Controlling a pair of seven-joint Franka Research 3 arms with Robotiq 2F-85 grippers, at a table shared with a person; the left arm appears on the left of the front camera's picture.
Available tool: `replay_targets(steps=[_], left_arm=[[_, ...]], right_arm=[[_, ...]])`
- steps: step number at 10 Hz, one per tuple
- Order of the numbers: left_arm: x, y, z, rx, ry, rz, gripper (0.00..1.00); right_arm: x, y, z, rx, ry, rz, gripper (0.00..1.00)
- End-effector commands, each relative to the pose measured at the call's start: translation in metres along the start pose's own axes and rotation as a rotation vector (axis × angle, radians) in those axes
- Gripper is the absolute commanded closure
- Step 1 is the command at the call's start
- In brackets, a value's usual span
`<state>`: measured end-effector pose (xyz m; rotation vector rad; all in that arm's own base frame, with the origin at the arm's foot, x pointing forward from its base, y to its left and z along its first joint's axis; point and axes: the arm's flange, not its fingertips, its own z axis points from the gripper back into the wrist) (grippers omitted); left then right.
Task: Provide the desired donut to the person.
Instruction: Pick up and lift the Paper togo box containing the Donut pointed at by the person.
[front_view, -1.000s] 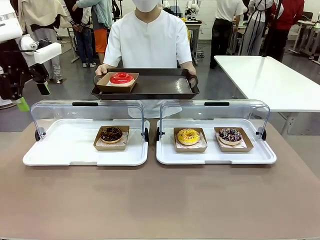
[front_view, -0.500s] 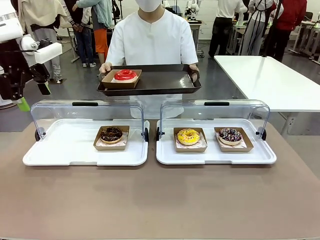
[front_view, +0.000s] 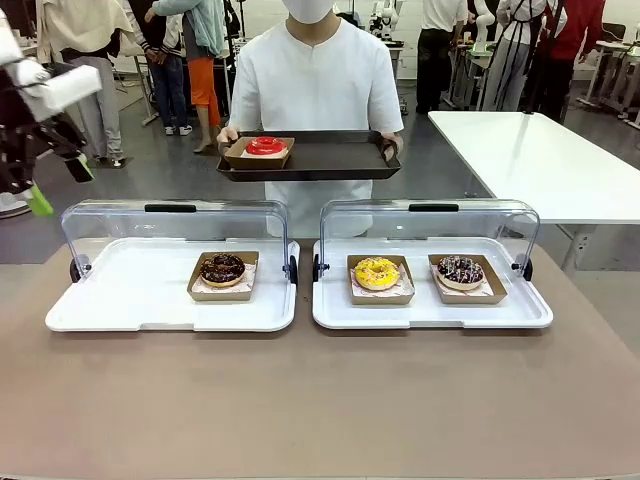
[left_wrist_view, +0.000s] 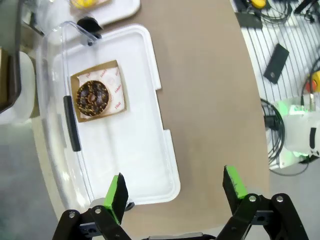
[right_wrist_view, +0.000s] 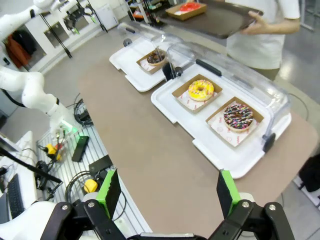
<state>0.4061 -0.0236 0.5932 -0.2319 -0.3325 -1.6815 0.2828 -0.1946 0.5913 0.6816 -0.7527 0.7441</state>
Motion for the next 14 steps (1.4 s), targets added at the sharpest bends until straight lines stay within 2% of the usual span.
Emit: replay_targets(steps=[1,3,7,11,14], left_arm=[[-0.049,-0.024,0.002,0.009,-0.240,-0.017,0.01],[-0.088,-0.038,0.008,0.037,-0.408,-0.035,0.01],[-0.162,-0.044,0.007,0.086,-0.623,0.113,0.01],[-0.220,-0.052,-0.010,0.101,-0.704,0.287,0.01],[-0.243,-0.053,-0.016,0.097,-0.748,0.327,0.01]], right_arm=[[0.001,0.000,0.000,0.010,-0.016,0.013,0.00],[0.001,0.000,0.000,0.010,-0.016,0.013,0.00],[0.001,0.000,0.000,0.010,-0.016,0.013,0.00],[0.001,0.000,0.000,0.010,-0.016,0.013,0.00],[0.001,0.000,0.000,0.010,-0.016,0.013,0.00]])
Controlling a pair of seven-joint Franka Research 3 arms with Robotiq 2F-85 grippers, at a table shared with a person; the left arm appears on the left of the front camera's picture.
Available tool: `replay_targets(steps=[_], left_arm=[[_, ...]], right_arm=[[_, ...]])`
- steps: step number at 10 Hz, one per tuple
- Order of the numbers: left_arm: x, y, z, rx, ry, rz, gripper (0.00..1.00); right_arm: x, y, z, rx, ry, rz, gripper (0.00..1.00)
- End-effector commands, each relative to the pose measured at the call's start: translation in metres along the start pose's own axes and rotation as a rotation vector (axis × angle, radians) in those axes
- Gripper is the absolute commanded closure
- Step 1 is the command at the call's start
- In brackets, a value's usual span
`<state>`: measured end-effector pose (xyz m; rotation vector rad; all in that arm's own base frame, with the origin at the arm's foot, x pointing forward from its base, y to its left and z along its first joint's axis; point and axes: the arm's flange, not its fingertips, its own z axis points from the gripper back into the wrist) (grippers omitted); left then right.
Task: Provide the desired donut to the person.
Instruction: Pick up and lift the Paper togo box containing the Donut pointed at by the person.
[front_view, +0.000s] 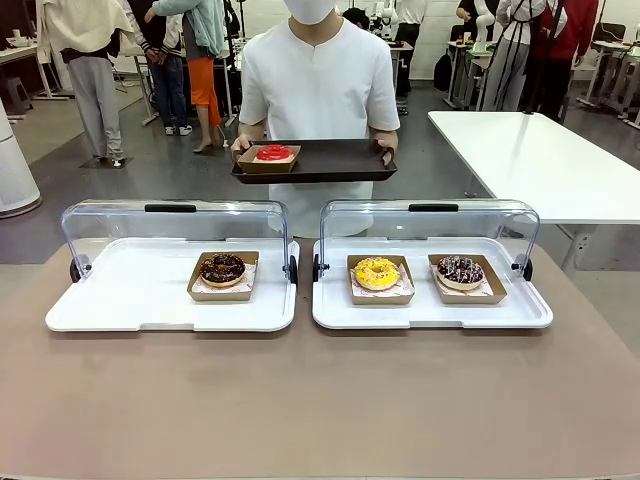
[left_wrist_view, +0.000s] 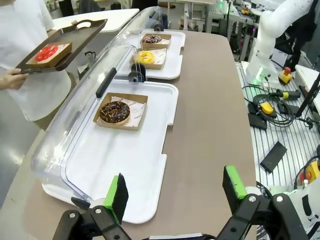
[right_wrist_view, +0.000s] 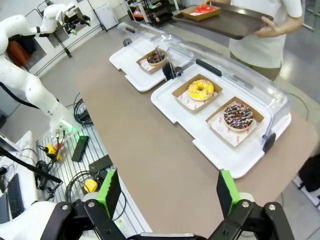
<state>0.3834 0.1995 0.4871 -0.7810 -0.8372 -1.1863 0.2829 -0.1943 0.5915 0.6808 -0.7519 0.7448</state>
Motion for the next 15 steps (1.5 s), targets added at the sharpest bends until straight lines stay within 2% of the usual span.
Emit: replay_targets(steps=[1,2,3,15], left_arm=[[0.0015,0.0030,0.0041,-0.010,-0.044,-0.027,0.01],[0.0062,0.0024,0.0025,-0.033,-0.031,-0.064,0.01],[-0.0016,0.0006,0.0011,-0.004,-0.012,0.006,0.01],[-0.0016,0.0006,0.0011,-0.004,-0.012,0.006,0.01]], right_arm=[[0.0009,-0.0002,0.0001,0.010,-0.017,0.013,0.00],[0.0009,-0.0002,0.0001,0.010,-0.017,0.013,0.00],[0.0009,-0.0002,0.0001,0.010,-0.017,0.013,0.00],[0.0009,-0.0002,0.0001,0.010,-0.017,0.013,0.00]])
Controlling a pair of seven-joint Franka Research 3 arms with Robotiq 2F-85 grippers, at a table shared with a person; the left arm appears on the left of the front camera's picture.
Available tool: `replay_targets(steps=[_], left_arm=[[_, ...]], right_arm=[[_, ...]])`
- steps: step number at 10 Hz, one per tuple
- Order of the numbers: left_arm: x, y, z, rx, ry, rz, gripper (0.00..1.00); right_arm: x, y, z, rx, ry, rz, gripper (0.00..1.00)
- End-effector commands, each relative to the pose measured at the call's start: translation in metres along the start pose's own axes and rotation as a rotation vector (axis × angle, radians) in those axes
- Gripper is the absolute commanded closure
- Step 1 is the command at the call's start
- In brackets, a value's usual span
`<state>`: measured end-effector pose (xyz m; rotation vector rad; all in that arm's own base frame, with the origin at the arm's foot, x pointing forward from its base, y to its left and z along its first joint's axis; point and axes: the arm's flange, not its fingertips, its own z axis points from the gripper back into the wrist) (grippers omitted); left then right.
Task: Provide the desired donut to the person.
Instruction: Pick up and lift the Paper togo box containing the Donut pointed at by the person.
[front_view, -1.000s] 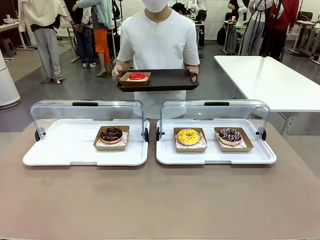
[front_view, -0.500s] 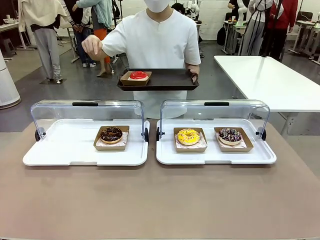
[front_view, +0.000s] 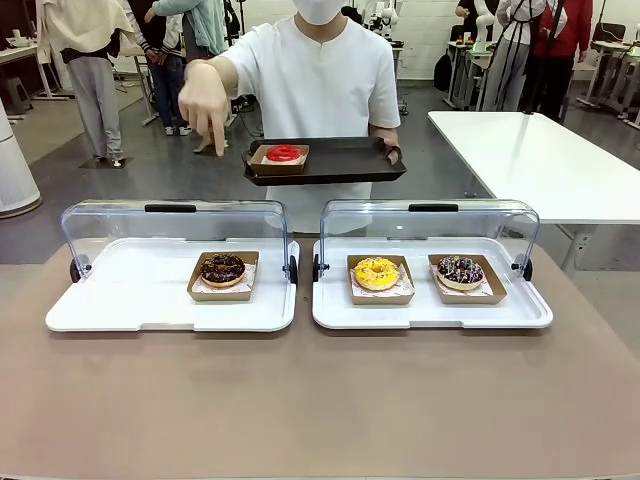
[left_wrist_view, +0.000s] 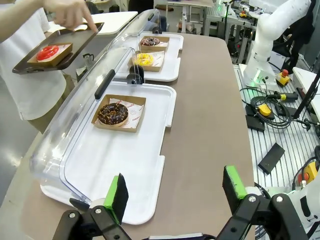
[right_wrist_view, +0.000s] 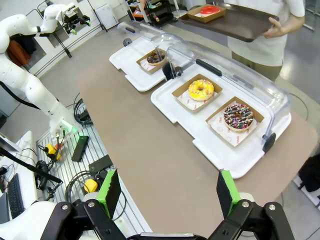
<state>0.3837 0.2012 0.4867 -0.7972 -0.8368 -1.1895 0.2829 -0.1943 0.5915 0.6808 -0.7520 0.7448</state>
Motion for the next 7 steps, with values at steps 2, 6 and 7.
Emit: replay_targets(steps=[2,6,7], left_arm=[[-0.0006,-0.0001,-0.0003,0.008,-0.004,0.005,0.01],[-0.0006,-0.0001,-0.0003,0.008,-0.004,0.005,0.01],[-0.0006,-0.0001,-0.0003,0.008,-0.004,0.005,0.01]], right_arm=[[0.0009,-0.0002,0.0001,0.010,-0.017,0.013,0.00],[0.0009,-0.0002,0.0001,0.010,-0.017,0.013,0.00],[0.0009,-0.0002,0.0001,0.010,-0.017,0.013,0.00]])
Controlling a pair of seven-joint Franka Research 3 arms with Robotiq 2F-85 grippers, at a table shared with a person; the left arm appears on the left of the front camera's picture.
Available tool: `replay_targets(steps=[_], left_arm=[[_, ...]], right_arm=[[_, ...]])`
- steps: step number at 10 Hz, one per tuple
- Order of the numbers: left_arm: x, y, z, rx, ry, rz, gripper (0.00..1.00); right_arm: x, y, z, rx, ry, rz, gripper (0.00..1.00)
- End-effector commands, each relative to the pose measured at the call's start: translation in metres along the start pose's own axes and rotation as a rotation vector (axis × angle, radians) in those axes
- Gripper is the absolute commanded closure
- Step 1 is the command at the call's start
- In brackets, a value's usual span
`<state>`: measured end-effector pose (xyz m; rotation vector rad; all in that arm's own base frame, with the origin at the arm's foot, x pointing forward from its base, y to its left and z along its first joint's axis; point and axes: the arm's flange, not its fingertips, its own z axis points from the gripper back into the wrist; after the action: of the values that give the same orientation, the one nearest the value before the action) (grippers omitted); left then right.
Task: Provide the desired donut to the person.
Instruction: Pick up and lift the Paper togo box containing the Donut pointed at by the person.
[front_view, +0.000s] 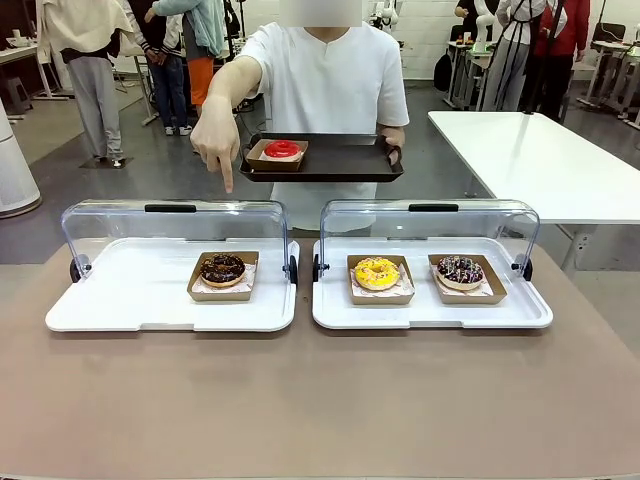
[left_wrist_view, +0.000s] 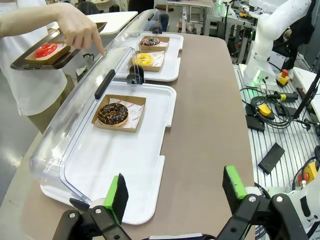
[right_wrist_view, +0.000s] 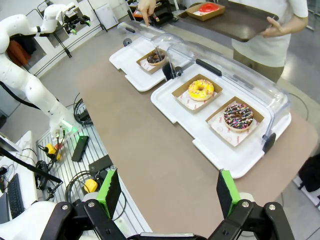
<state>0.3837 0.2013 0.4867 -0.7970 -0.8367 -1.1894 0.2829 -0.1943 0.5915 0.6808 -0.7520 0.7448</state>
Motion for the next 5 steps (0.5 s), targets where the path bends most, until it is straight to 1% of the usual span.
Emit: replay_targets(steps=[1,5], left_arm=[[-0.0006,0.0000,-0.0003,0.008,-0.004,0.005,0.01],[-0.0006,0.0000,-0.0003,0.008,-0.004,0.005,0.01]], right_arm=[[0.0009,-0.0002,0.0001,0.010,-0.017,0.013,0.00],[0.0009,-0.0002,0.0001,0.010,-0.017,0.013,0.00]])
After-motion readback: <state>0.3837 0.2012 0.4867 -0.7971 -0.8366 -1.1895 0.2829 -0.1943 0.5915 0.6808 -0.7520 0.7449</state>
